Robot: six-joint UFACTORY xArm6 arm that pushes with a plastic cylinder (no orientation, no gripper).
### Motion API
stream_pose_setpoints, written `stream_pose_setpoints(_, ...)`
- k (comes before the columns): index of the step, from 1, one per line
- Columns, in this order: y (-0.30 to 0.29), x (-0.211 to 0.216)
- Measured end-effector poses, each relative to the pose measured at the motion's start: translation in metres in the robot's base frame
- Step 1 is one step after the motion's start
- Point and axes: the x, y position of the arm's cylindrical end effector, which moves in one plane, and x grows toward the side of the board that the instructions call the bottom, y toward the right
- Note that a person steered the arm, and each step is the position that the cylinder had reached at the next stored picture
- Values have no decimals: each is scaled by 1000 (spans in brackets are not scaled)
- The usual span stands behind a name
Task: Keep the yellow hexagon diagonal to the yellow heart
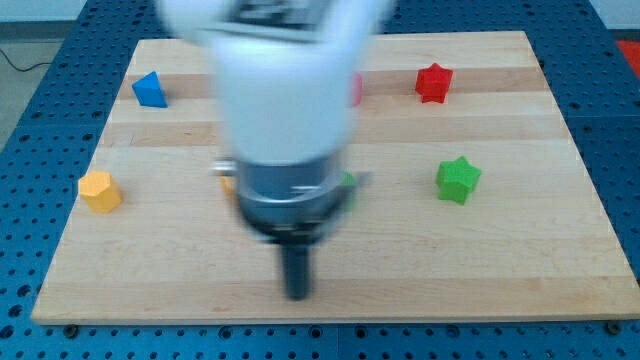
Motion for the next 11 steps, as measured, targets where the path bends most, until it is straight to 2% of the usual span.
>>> stream_pose_setpoints(1, -74, -2)
stream_pose_setpoints(2, -127, -43)
stream_pose_setpoints(3, -136, -73)
stream_pose_setpoints(4, -139, -61)
stream_pose_setpoints(6, -211, -71)
stream_pose_setpoints(7, -219, -85)
stream_pose_setpoints(8, -186, -121)
stream_pose_setpoints(9, -153, -140)
stream_pose_setpoints(11, -153, -147)
